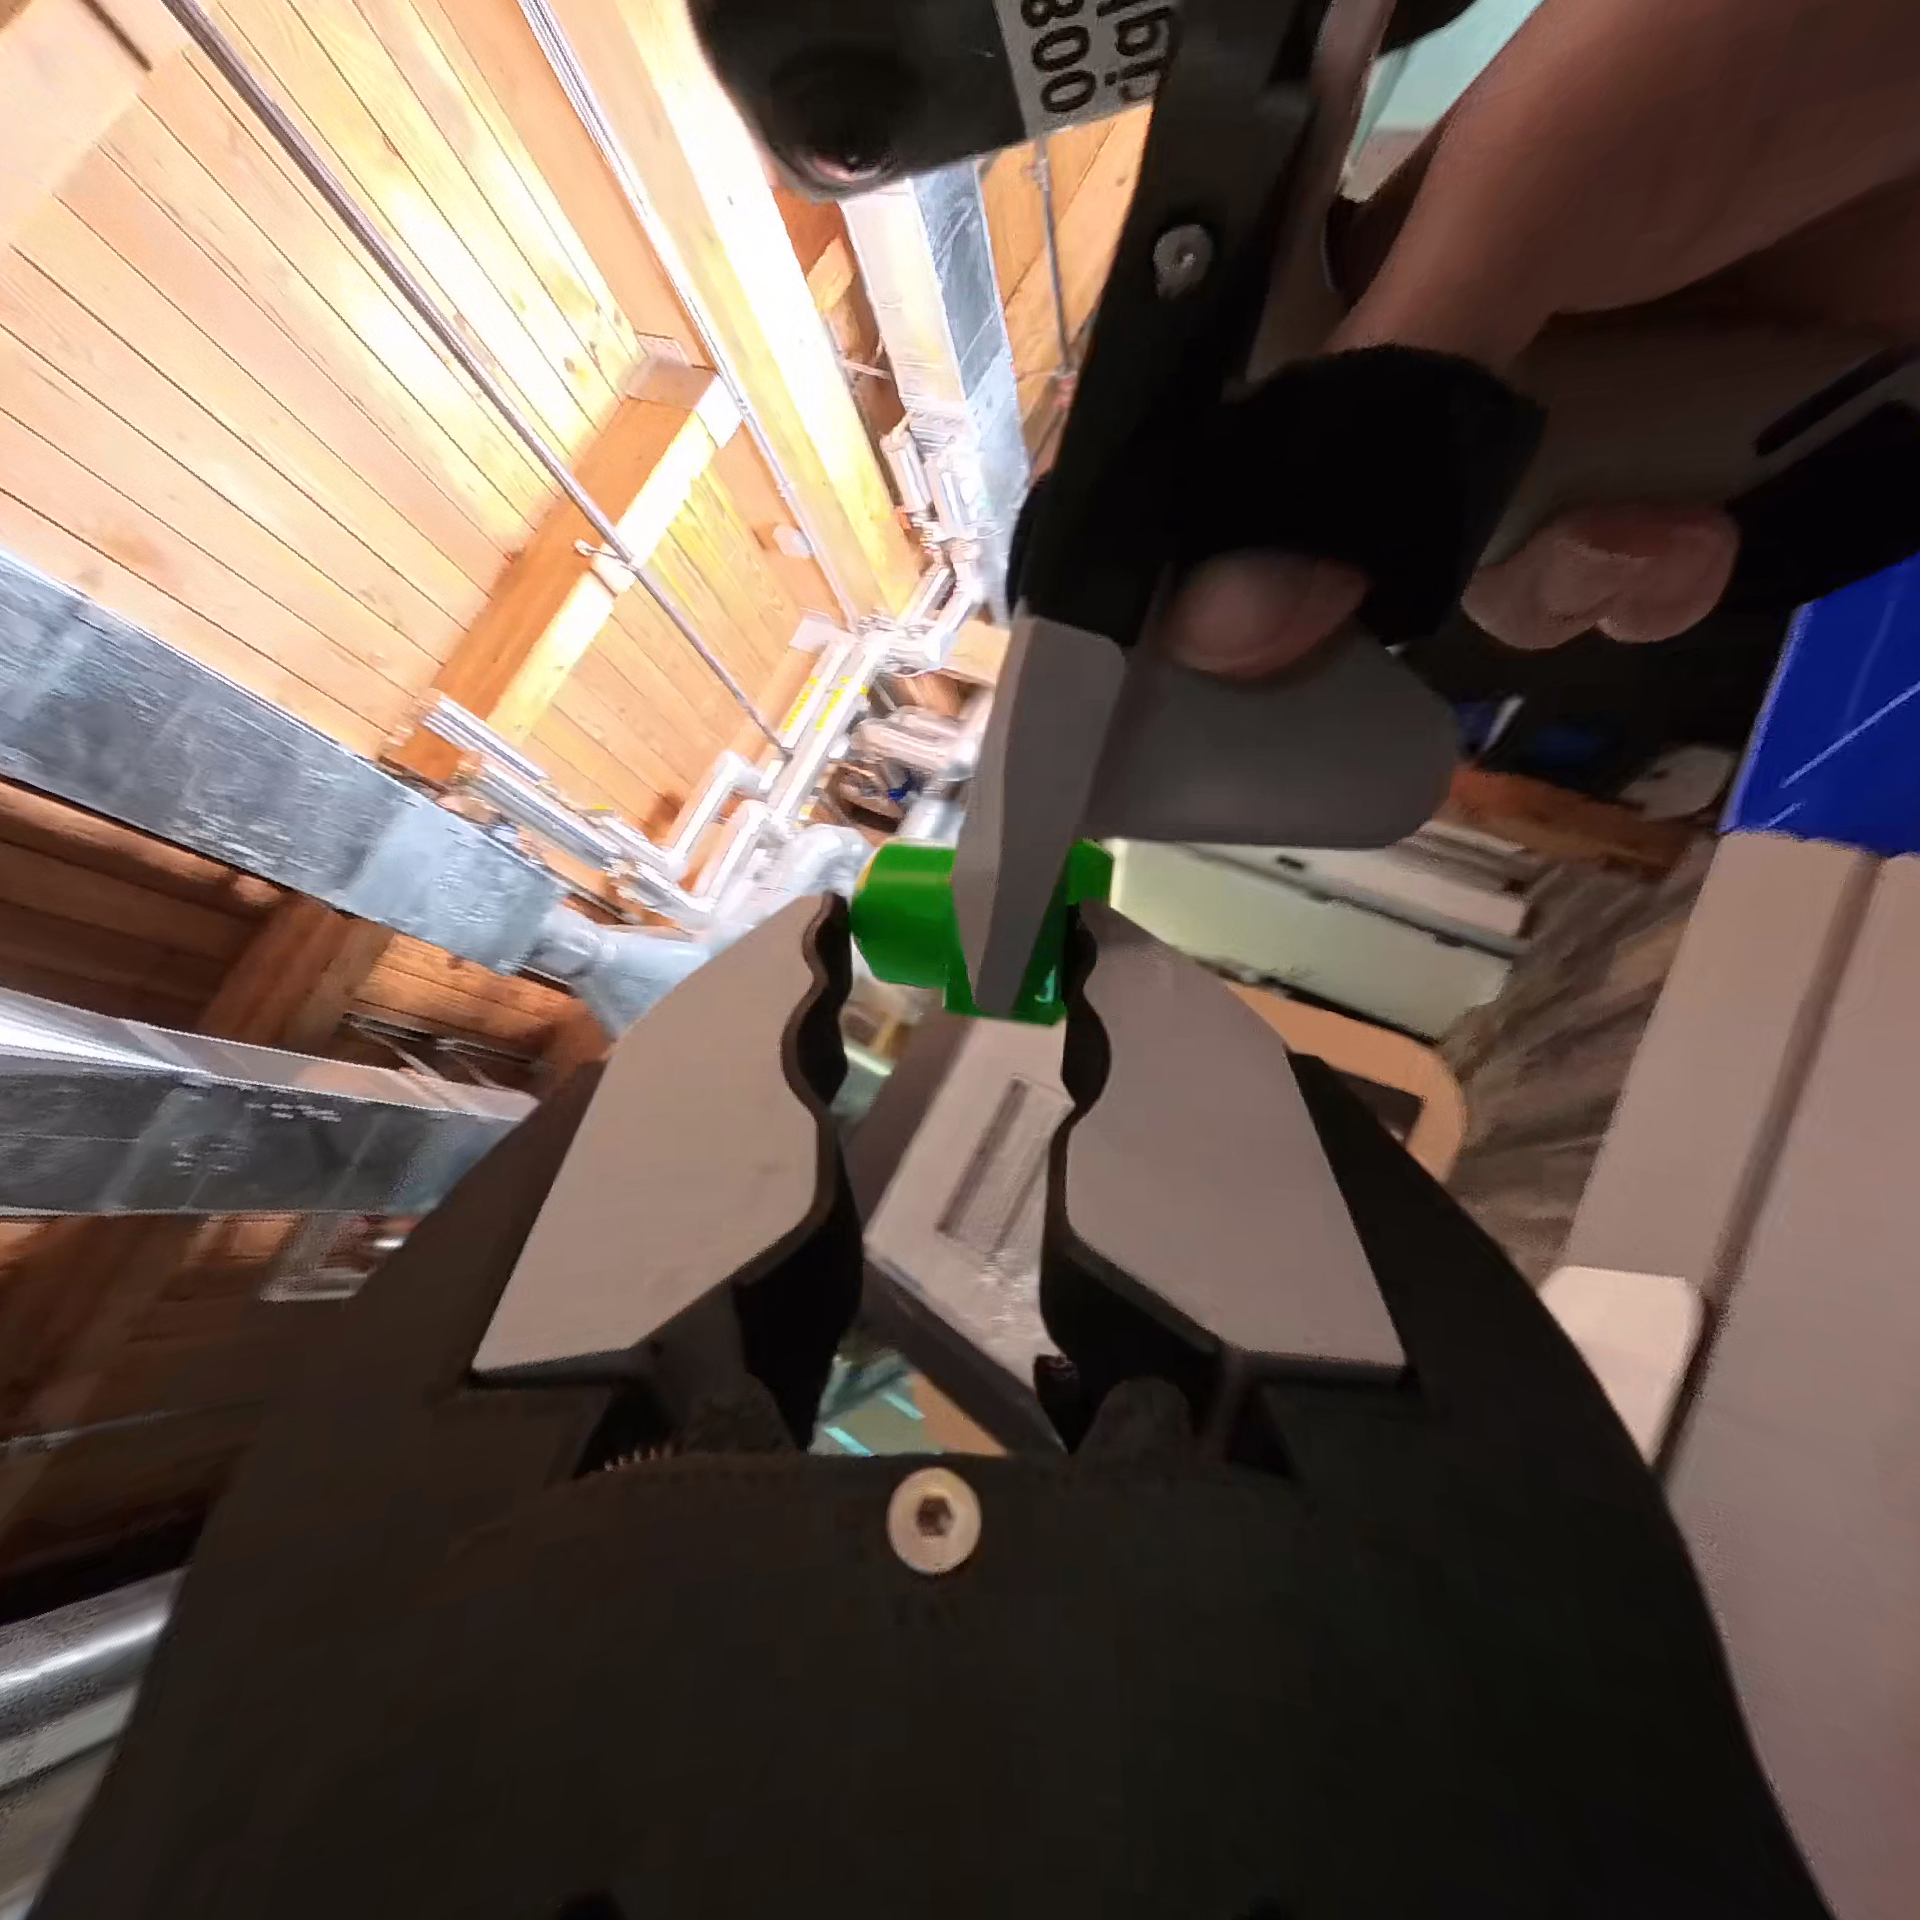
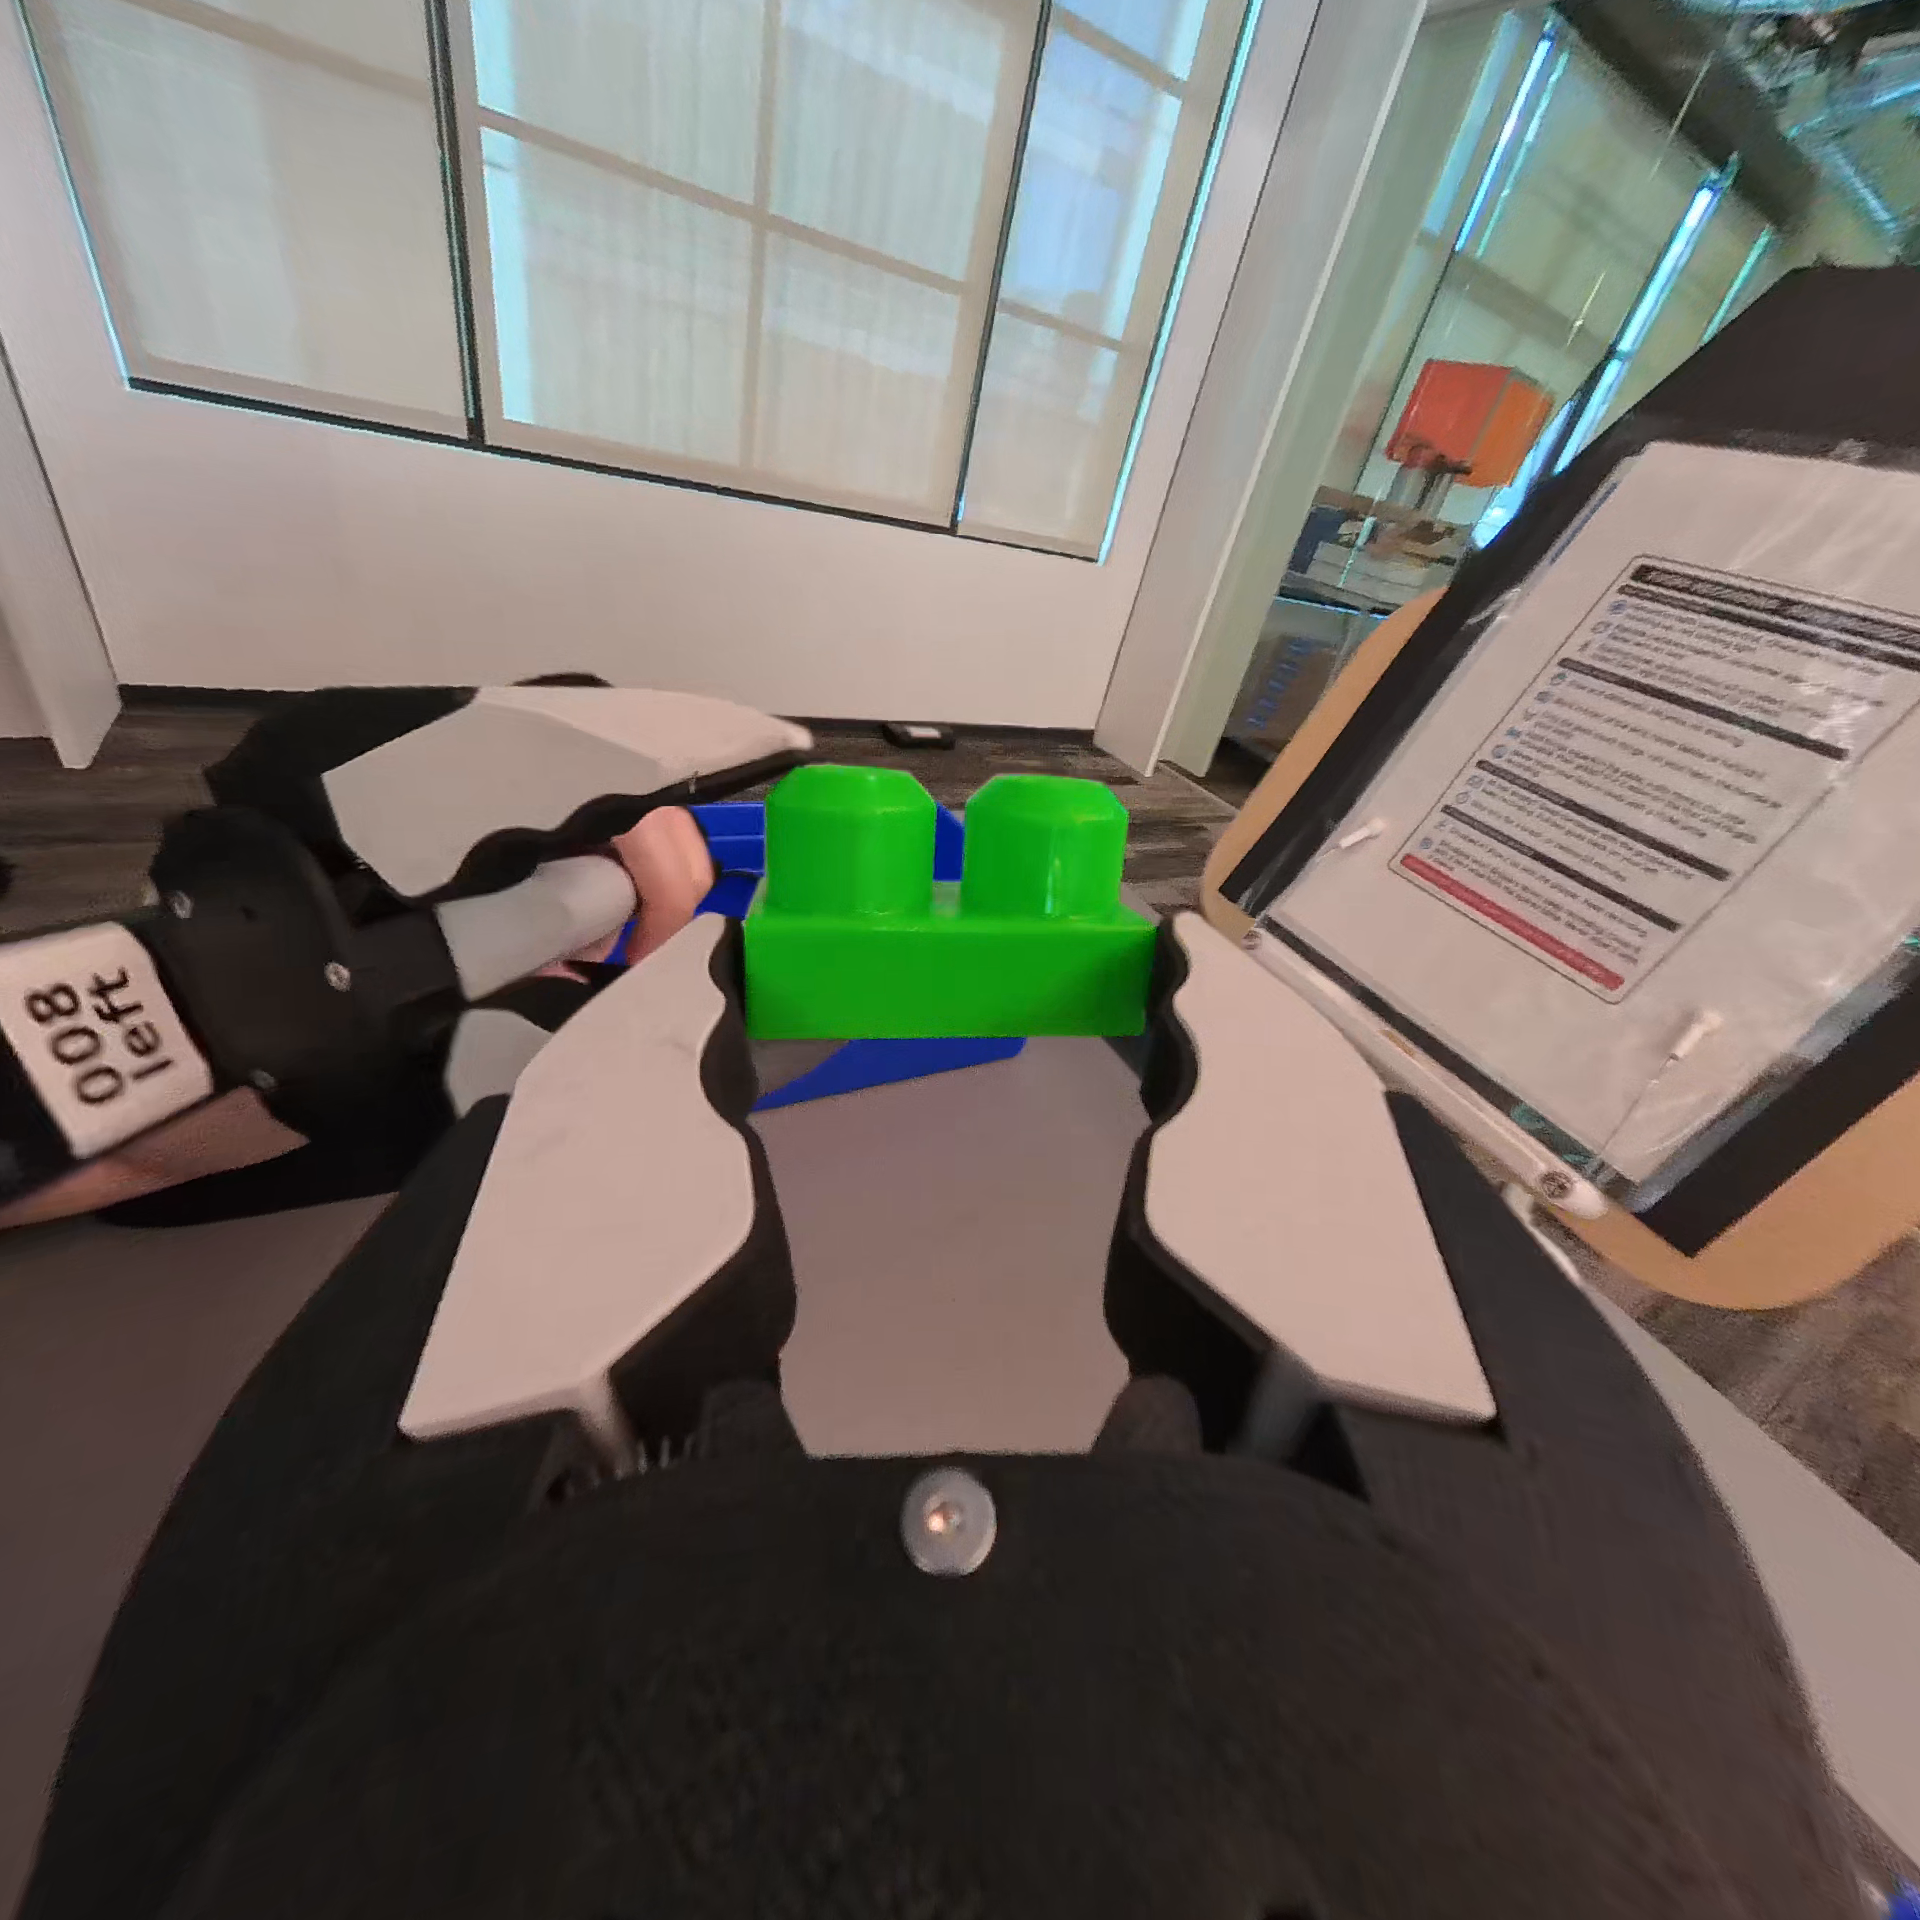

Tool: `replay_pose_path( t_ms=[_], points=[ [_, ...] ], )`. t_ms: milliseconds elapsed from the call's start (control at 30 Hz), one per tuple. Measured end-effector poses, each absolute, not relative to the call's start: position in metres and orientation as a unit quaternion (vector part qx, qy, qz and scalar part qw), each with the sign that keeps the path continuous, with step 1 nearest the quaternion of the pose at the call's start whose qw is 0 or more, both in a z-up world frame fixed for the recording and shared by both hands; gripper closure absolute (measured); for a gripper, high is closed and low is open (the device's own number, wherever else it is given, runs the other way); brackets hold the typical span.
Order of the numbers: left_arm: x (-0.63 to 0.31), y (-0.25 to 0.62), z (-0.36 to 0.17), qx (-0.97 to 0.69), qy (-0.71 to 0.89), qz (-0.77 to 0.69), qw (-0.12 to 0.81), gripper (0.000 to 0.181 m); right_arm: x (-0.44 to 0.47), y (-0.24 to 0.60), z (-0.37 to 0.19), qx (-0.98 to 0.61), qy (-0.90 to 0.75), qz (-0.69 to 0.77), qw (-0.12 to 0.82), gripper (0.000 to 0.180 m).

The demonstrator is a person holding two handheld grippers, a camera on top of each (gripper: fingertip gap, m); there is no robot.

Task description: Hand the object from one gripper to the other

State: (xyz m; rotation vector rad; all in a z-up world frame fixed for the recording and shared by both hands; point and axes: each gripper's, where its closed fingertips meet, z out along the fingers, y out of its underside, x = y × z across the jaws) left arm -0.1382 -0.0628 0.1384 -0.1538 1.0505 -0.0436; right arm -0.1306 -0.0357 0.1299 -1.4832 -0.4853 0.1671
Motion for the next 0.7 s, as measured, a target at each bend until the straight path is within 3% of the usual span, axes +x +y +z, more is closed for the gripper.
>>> replay_pose_path(
  t_ms=[33, 100, 167, 300, 400, 600, 700],
  points=[
    [-0.138, -0.063, 0.139, -0.087, 0.509, -0.046, 0.855, 0.142, -0.12, -0.037, 0.134, -0.668, -0.214, 0.059, 0.71, 0.105],
    [-0.139, -0.061, 0.143, -0.121, 0.52, -0.087, 0.841, 0.134, -0.078, -0.044, 0.141, -0.685, -0.203, -0.008, 0.699, 0.105],
    [-0.141, -0.056, 0.148, -0.159, 0.533, -0.121, 0.822, 0.133, -0.012, -0.056, 0.12, -0.757, -0.174, -0.056, 0.628, 0.105],
    [-0.147, -0.04, 0.157, -0.239, 0.547, -0.183, 0.781, 0.134, 0.127, -0.094, 0.026, -0.89, -0.041, -0.122, 0.437, 0.105],
    [-0.15, -0.028, 0.16, -0.27, 0.55, -0.189, 0.767, 0.133, 0.168, -0.115, -0.044, -0.945, -0.011, -0.088, 0.314, 0.104],
    [-0.151, -0.009, 0.155, -0.305, 0.563, -0.171, 0.749, 0.134, 0.188, -0.085, -0.073, -0.933, 0.037, -0.058, 0.353, 0.104],
    [-0.15, -0.004, 0.151, -0.317, 0.569, -0.162, 0.741, 0.134, 0.197, -0.083, -0.091, -0.942, 0.023, -0.106, 0.317, 0.104]
  ],
)
